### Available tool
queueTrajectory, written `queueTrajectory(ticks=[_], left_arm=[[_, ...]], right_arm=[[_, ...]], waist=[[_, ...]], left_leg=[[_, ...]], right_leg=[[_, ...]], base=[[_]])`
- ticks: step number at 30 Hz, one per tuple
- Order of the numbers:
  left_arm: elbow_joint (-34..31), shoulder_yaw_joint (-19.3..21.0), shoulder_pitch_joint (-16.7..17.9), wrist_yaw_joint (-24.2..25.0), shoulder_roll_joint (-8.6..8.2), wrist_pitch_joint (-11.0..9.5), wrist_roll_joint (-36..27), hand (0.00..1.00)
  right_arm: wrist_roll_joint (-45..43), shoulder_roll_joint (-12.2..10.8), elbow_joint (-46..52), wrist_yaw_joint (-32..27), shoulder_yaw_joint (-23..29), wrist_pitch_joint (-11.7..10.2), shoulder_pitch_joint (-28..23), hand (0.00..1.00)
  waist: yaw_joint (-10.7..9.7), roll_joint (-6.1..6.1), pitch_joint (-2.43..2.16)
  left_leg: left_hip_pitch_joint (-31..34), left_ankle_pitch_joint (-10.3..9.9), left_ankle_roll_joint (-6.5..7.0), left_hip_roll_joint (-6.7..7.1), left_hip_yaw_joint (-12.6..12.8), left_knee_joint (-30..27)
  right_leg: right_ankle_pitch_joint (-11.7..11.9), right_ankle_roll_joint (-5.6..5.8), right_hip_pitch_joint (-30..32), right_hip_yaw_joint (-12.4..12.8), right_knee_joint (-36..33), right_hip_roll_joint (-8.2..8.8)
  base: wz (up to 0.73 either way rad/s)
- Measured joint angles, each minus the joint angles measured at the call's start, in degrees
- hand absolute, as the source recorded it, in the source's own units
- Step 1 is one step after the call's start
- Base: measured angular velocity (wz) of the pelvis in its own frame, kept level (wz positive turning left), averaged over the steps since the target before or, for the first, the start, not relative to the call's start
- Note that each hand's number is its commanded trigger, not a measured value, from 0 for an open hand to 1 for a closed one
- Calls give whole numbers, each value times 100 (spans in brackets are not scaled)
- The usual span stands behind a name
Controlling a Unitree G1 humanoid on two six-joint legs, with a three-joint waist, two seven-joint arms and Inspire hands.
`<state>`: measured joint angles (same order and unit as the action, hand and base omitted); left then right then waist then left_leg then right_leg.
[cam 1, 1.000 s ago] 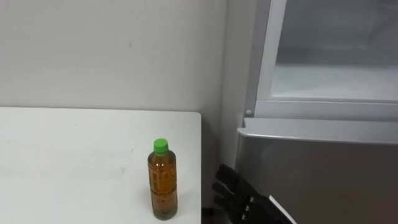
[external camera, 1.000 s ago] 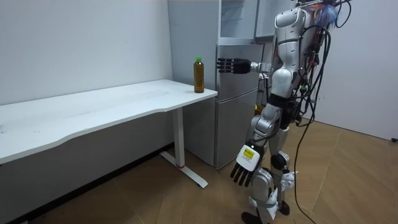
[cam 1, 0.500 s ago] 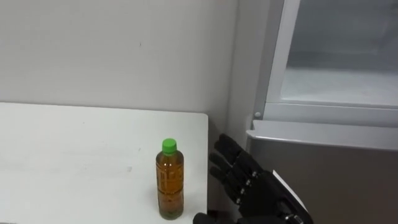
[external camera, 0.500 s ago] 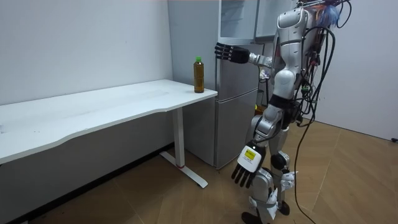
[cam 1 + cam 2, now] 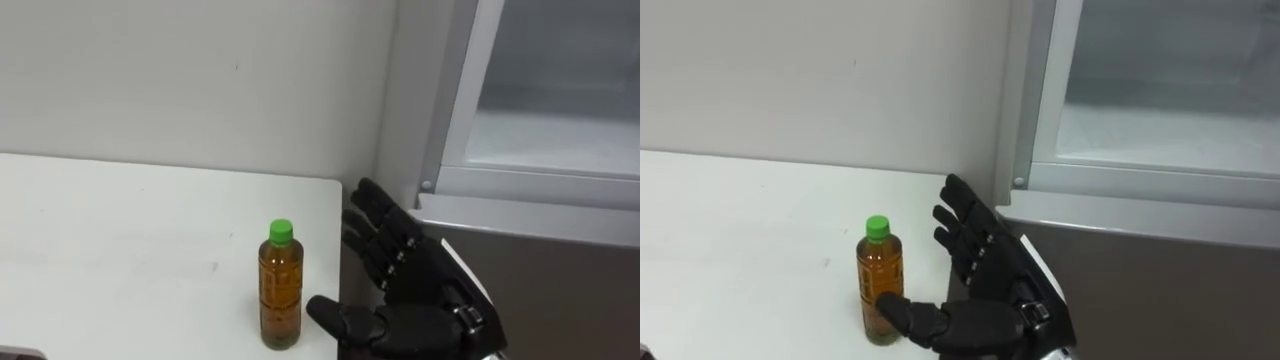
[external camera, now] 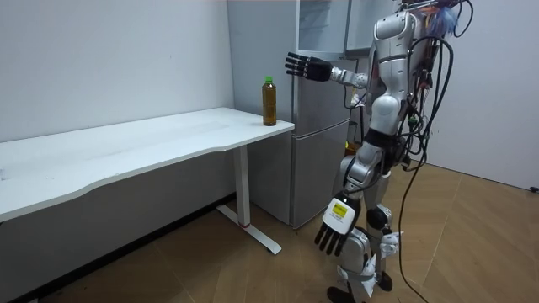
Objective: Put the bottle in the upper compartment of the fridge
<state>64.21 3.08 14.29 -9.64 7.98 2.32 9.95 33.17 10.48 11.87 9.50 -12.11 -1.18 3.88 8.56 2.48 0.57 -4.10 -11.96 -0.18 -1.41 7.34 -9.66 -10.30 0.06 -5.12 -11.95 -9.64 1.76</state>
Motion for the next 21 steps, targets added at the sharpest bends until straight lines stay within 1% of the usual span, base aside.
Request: queueTrajectory(ticks=[2, 4, 7, 9, 10, 11, 13, 17, 20, 21], left_arm=[[-10, 5, -1, 0, 0, 7, 117, 0], [-13, 2, -2, 12, -2, 19, 236, 0], [-14, 2, -3, 41, -2, 25, 329, 0], [-12, 3, 2, 67, -2, 35, 332, 0], [-18, 2, 21, 89, -2, 45, 332, 0], [-19, 2, 43, 136, -3, 91, 332, 0], [-8, 2, 68, 149, -6, 149, 332, 0], [-6, 2, 89, 140, -5, 165, 330, 0], [-6, 6, 89, 132, 1, 253, 323, 0], [-7, 7, 88, 133, 3, 267, 321, 0]], right_arm=[[-2, 53, -5, -79, -21, 0, 93, 0], [9, 76, -109, -160, -21, 0, 312, 0], [26, 99, -165, -266, -21, 0, 450, 0], [25, 98, -214, -311, -26, 3, 462, 0], [25, 97, -221, -326, -25, 6, 472, 0], [25, 96, -240, -340, -25, 8, 520, 0], [26, 90, -313, -377, -24, 9, 656, 0], [-5, 92, -516, -530, -34, 9, 862, 0], [-79, 93, -903, -589, -48, 10, 1109, 0], [-159, 95, -1068, -671, -46, 25, 1202, 0]], waist=[[9, 1, 1], [13, 3, -1], [112, 8, -4], [146, 38, -24], [162, 25, -15], [165, 57, -36], [187, 58, -35], [288, 68, -35], [284, 110, -19], [294, 122, -13]], left_leg=[[20, 0, 0, 0, -5, -1], [37, 1, 0, 1, -13, -9], [49, 2, 0, 3, -62, -13], [74, 3, 0, 12, -148, -20], [101, 3, 1, 16, -184, -47], [137, 3, 1, 16, -212, -85], [152, 4, 0, 20, -272, -118], [163, 8, -5, 18, -333, -134], [166, 8, -5, 23, -365, -180], [195, 8, -5, 27, -420, -202]], right_leg=[[0, 0, 16, -17, -1, 3], [0, 0, 21, -61, 0, 10], [0, 0, 17, -94, 0, 10], [0, 0, 5, -171, 0, 18], [0, 0, 4, -245, 1, 24], [0, 0, 6, -262, 2, 27], [0, 0, 5, -324, 4, 32], [-1, 1, -15, -403, 7, 35], [-2, 2, -51, -480, 7, 46], [-2, 2, -57, -528, 9, 51]], base=[[0], [5], [7], [20], [21], [18], [14], [8], [10], [11]])
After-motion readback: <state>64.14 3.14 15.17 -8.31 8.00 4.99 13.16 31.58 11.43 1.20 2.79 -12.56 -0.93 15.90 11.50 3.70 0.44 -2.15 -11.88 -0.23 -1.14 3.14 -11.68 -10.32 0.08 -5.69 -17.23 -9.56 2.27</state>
